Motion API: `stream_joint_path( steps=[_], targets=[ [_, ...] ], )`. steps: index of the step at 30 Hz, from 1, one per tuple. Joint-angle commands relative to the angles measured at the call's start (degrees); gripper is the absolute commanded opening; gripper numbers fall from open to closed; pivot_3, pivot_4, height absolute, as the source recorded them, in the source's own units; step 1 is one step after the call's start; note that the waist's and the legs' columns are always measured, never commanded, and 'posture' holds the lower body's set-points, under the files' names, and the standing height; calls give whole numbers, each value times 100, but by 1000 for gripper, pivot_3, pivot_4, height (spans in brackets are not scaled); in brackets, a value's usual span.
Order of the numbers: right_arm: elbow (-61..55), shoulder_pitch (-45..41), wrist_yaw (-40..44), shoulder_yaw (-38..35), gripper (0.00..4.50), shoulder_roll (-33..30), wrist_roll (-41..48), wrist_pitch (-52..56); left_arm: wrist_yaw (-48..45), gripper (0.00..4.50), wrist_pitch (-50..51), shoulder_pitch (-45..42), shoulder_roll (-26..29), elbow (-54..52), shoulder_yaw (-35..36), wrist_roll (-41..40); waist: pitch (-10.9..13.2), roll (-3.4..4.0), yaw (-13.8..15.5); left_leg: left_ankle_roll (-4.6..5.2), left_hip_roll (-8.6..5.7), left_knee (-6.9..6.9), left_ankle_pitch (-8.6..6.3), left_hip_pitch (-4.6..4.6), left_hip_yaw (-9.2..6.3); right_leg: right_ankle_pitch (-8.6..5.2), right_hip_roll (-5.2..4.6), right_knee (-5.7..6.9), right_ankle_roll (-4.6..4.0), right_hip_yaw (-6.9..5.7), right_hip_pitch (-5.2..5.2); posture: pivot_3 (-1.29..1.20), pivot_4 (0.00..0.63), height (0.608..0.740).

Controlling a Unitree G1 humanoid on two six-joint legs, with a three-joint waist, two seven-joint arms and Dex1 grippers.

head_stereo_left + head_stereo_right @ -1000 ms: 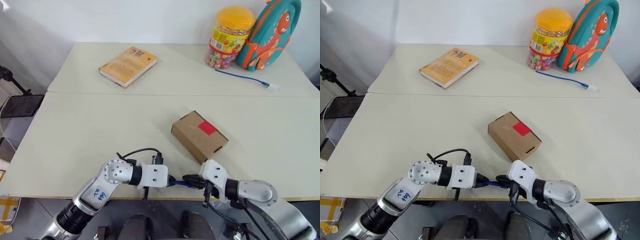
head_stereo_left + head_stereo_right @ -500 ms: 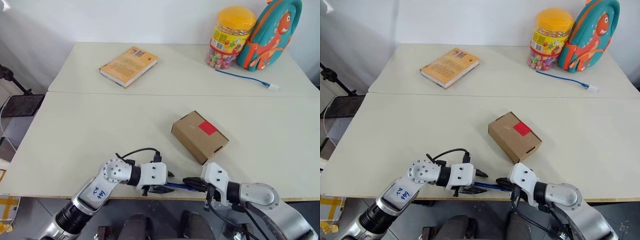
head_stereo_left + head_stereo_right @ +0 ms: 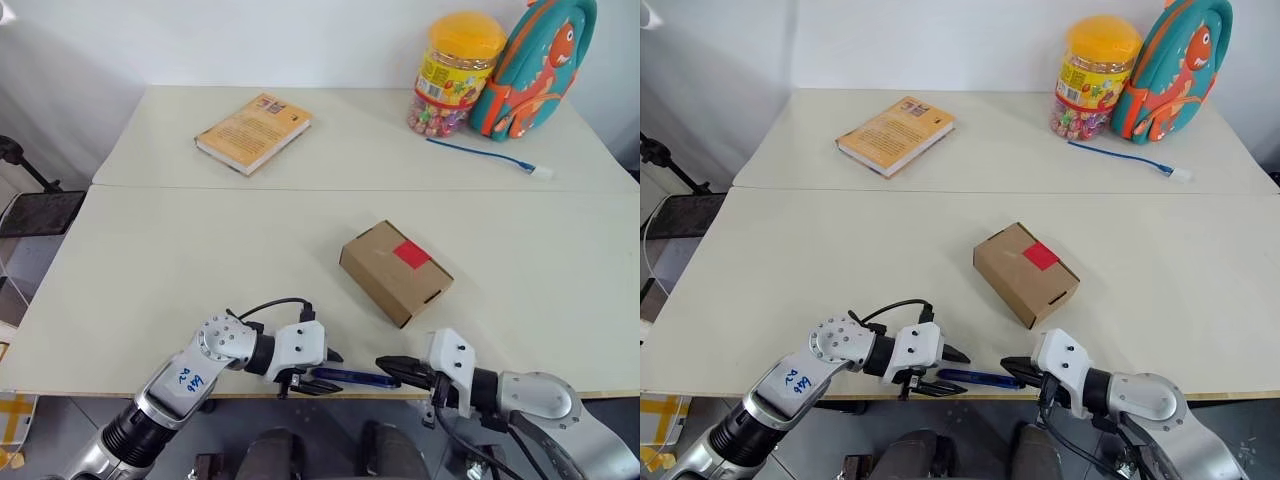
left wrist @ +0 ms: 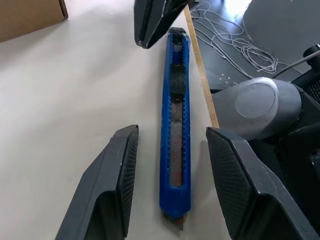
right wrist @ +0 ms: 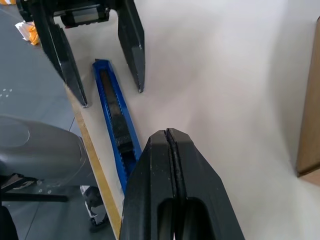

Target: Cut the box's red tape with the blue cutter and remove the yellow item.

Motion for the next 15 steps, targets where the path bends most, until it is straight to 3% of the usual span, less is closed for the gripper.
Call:
stream_joint_path(
  steps=[1, 4, 10, 15],
  targets=[
    [-167, 67, 91, -219, 0, 24, 134, -167, 69, 2276, 207, 134, 133, 128, -224, 205, 0, 0, 1, 0, 0, 0, 0, 0, 0, 0, 0, 0, 0, 1, 0, 0, 150, 740],
    [-185, 118, 176, -291, 0, -6, 178, -210, 144, 2096, 181, 167, 178, 167, -353, 340, 0, 0, 2, 1, -1, 1, 0, 0, 0, 0, 0, 0, 0, 2, 1, 0, 150, 740],
    [-230, 209, 244, -364, 0, 5, 226, -281, 303, 504, 23, 267, 244, 233, -491, 535, 0, 0, 3, 1, 0, 0, 1, 3, -1, 0, -1, 2, 0, 3, 1, 0, 150, 740],
    [-225, 244, 354, -338, 0, -67, 168, -288, 315, 421, -179, 232, 201, 304, -562, 571, -1, 1, 4, 1, 0, 1, 1, 5, -1, 0, -2, 3, 0, 4, 2, 0, 150, 740]
  ],
)
